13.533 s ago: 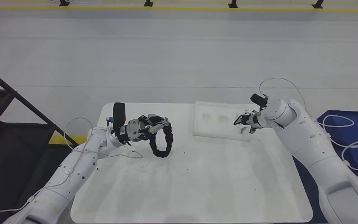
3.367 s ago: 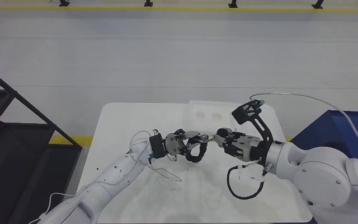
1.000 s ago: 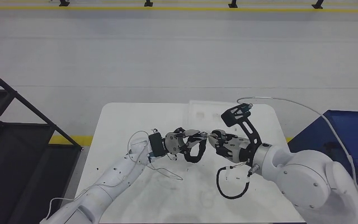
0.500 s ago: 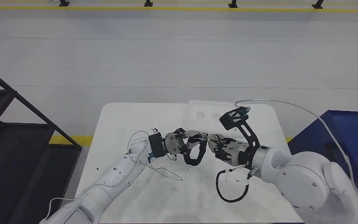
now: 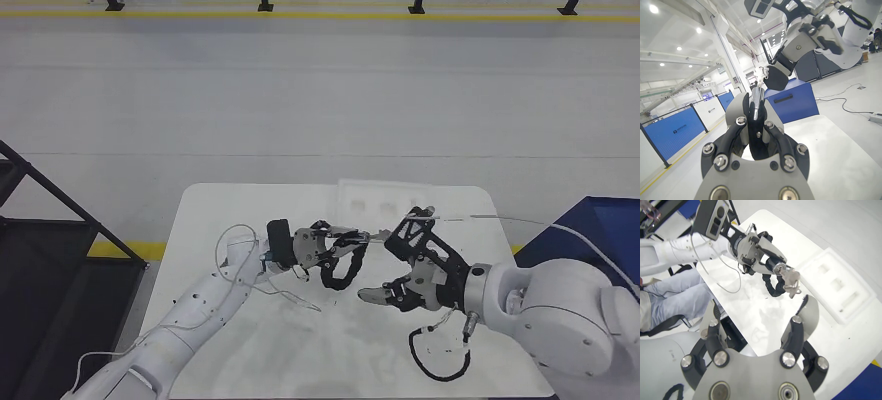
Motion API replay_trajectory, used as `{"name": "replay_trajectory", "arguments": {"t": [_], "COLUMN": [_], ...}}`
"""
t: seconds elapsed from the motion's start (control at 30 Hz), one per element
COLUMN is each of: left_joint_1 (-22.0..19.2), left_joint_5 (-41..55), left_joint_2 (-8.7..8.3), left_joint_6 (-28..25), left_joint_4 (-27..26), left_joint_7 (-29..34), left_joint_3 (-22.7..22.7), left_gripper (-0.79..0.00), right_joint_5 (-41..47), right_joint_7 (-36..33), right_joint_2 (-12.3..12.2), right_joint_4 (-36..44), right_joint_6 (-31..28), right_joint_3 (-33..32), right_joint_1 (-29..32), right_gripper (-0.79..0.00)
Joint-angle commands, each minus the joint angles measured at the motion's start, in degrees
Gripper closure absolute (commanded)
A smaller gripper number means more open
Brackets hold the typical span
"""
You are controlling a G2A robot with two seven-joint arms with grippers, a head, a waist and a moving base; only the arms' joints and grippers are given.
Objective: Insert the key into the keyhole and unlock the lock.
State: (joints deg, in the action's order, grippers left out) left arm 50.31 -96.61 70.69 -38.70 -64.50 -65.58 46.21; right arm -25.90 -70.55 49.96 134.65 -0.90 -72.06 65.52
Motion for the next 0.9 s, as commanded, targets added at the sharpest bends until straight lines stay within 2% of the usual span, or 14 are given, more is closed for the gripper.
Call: {"name": "replay_trajectory", "arguments": {"t": [0.0,0.17,0.33,0.4,0.57,0.77,0.87], "left_joint_1": [0.54,1.77,2.47,2.57,1.82,0.73,0.35], "left_joint_5": [0.90,4.75,8.93,11.38,16.54,21.79,23.45], "left_joint_2": [-0.73,-2.42,-3.46,-3.78,-4.37,-4.33,-3.97], "left_joint_6": [-3.49,-12.51,-19.23,-19.30,-19.30,-19.30,-19.21], "left_joint_4": [-1.89,-5.67,-7.26,-8.02,-9.76,-10.57,-10.51], "left_joint_7": [3.48,12.50,21.24,25.85,32.45,37.73,39.49], "left_joint_3": [0.85,3.30,6.05,6.08,5.50,4.56,3.87], "left_gripper": [0.000,0.000,0.000,0.000,0.000,0.000,0.000], "right_joint_5": [-1.25,-3.17,-3.17,-3.17,-3.88,-8.61,-11.23], "right_joint_7": [-0.37,0.84,0.84,0.84,3.41,6.59,8.64], "right_joint_2": [-0.28,-0.87,-0.87,-0.87,-0.82,-0.94,-0.81], "right_joint_4": [0.00,0.00,0.00,0.00,0.00,0.00,0.00], "right_joint_6": [-4.59,-12.39,-12.39,-12.39,-12.05,-21.55,-21.97], "right_joint_3": [-0.72,-2.69,-2.69,-2.69,-2.71,-0.78,0.43], "right_joint_1": [0.52,3.09,3.09,3.09,4.10,3.37,3.19], "right_gripper": [-0.785,-0.785,-0.785,-0.785,-0.785,-0.785,-0.785]}}
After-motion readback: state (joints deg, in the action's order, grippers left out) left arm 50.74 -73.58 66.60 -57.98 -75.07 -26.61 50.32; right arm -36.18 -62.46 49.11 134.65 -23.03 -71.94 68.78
